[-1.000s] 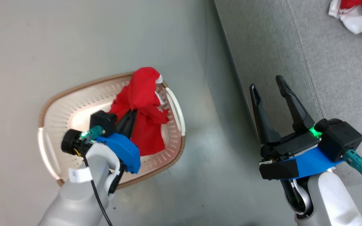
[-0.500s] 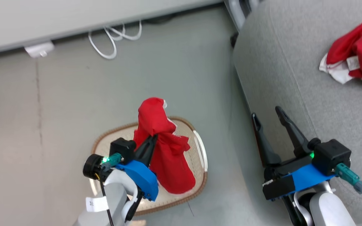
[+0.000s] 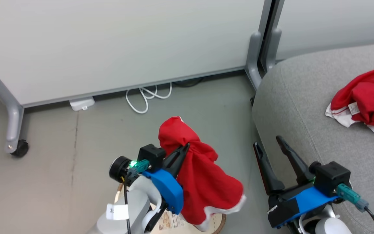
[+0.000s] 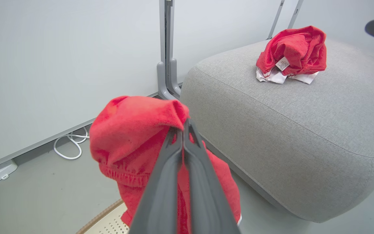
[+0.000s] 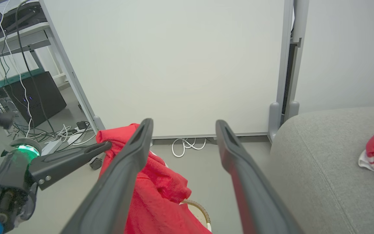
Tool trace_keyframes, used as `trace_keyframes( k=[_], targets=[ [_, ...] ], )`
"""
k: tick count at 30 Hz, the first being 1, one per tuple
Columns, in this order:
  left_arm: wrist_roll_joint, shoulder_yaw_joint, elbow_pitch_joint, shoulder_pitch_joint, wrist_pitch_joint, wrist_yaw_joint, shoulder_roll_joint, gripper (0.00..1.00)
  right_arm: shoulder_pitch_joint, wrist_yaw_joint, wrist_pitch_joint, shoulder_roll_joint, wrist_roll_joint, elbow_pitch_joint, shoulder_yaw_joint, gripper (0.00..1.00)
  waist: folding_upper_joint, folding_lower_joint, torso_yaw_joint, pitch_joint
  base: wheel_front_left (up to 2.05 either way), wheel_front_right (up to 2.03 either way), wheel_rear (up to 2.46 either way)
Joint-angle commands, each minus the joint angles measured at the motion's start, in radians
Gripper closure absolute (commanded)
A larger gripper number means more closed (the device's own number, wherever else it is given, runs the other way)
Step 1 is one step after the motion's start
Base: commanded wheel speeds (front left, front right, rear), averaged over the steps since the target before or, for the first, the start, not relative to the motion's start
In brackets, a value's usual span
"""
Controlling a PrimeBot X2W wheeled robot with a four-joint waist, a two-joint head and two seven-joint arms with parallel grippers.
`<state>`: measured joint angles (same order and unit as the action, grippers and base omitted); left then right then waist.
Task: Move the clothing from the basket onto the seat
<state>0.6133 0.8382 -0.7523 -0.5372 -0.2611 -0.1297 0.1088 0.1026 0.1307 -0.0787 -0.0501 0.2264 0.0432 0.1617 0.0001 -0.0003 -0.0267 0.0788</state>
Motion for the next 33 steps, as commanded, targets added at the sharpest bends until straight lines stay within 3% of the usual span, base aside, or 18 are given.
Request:
trace_keyframes(
  k=[1, 12, 33],
  targets=[
    [0.026, 0.027, 0.005, -0.027, 0.009, -0.001, 0.003, 1.00, -0.022, 0.000, 0.004, 0.000, 0.006, 0.008, 0.005, 0.00, -0.0001, 0.0003, 0.014, -0.037, 0.00, 0.00, 0.00],
    [0.173, 0.158, 0.037, -0.182, 0.071, -0.001, -0.006, 1.00, -0.061, 0.000, 0.015, 0.000, 0.026, 0.023, 0.022, 0.00, -0.0001, 0.0003, 0.017, -0.090, 0.00, 0.00, 0.00],
    [0.343, 0.280, -0.007, -0.338, 0.094, -0.001, -0.045, 1.00, -0.069, 0.000, 0.028, 0.000, 0.035, 0.037, 0.049, 0.00, -0.0001, 0.0003, 0.008, -0.123, 0.00, 0.00, 0.00]
  ],
)
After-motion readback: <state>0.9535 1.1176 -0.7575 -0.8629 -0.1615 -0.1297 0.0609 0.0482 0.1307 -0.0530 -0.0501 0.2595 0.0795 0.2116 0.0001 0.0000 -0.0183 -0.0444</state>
